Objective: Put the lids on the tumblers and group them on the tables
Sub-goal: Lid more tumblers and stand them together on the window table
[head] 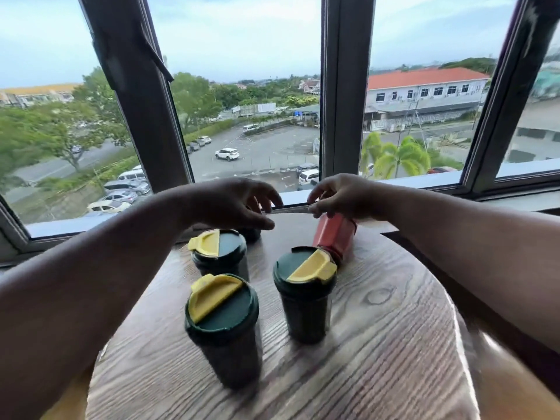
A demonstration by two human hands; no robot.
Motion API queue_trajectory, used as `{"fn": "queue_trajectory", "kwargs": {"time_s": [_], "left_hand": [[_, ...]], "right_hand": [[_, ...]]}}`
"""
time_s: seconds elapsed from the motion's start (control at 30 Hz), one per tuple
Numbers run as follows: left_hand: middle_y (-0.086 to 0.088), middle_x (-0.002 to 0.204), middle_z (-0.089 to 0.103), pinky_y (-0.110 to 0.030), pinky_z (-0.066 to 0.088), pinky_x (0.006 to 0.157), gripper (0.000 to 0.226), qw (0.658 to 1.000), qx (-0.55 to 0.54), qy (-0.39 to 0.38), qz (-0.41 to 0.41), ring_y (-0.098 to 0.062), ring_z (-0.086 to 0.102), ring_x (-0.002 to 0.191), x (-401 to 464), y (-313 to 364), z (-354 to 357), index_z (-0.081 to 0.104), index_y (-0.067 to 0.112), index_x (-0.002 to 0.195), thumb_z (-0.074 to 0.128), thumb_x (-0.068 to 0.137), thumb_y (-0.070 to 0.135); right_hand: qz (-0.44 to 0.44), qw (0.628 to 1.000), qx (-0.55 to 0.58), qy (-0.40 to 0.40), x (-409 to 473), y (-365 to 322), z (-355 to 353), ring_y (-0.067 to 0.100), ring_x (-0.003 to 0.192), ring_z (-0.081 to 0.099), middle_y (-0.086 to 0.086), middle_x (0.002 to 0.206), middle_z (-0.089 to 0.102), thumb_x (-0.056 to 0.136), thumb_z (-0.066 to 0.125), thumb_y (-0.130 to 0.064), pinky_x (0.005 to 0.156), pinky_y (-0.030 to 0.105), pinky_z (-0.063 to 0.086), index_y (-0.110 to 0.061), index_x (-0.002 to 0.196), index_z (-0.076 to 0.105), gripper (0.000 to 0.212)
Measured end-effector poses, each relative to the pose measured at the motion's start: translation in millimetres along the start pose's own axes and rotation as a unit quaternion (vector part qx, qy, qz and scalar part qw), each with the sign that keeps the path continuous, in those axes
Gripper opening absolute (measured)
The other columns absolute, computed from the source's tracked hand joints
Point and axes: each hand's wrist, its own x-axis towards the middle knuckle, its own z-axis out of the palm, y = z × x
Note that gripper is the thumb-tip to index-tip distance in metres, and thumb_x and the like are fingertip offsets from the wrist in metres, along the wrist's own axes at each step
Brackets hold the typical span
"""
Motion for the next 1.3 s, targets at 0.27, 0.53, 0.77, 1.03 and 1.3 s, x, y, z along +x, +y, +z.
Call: {"fn": "queue_trajectory", "kwargs": {"time_s": [0.27,0.53,0.77,1.03,1.3], "left_hand": [[0.009,0.108,0.068,-0.028,0.047,0.088,0.047,0.997,0.015,-0.046,-0.067,-0.013,0.062,0.097,63.4,78.9,-9.1,0.059,0.028,0.131,0.07,0.088,0.043],[-0.006,0.122,0.064,-0.035,0.049,0.092,0.068,0.97,0.097,-0.144,-0.17,-0.021,0.059,0.102,128.3,97.0,22.8,0.043,0.024,0.146,0.073,0.087,0.042],[-0.006,0.109,0.055,-0.042,0.059,0.083,0.093,0.955,-0.016,-0.199,-0.22,-0.031,0.068,0.101,169.5,106.5,42.4,0.014,0.032,0.157,0.075,0.087,0.033],[-0.006,0.108,0.061,-0.036,0.06,0.075,0.077,0.954,-0.034,-0.193,-0.229,-0.026,0.069,0.093,181.2,111.2,53.0,0.038,0.026,0.142,0.082,0.079,0.027],[-0.001,0.097,0.06,-0.033,0.043,0.074,0.062,0.971,0.039,-0.112,-0.207,-0.022,0.056,0.088,141.9,112.7,25.1,0.043,0.022,0.119,0.084,0.076,0.037]], "right_hand": [[0.05,0.995,-0.03,0.082,24.0,87.7,-37.9,0.019,0.066,0.06,0.005,0.074,0.067,0.079,0.071,-0.021,0.053,0.023,0.043,-0.01,0.087,0.072,0.013],[0.207,0.972,0.101,-0.046,33.5,143.9,-17.9,0.024,0.059,0.057,0.013,0.084,0.056,0.094,0.052,-0.051,0.053,0.028,0.047,-0.009,0.113,0.054,0.046],[0.214,0.943,0.237,-0.093,28.5,157.6,-12.9,0.025,0.07,0.056,0.015,0.092,0.057,0.095,0.045,-0.057,0.062,0.031,0.049,-0.017,0.119,0.054,0.048],[0.14,0.945,0.286,-0.081,25.3,150.3,-7.8,0.018,0.066,0.055,0.008,0.088,0.058,0.097,0.054,-0.03,0.069,0.034,0.051,-0.017,0.093,0.058,0.014],[-0.046,0.988,0.145,0.034,19.1,130.1,1.5,0.017,0.078,0.063,-0.003,0.088,0.068,0.07,0.068,-0.05,0.077,0.037,0.054,-0.029,0.098,0.058,0.037]]}}
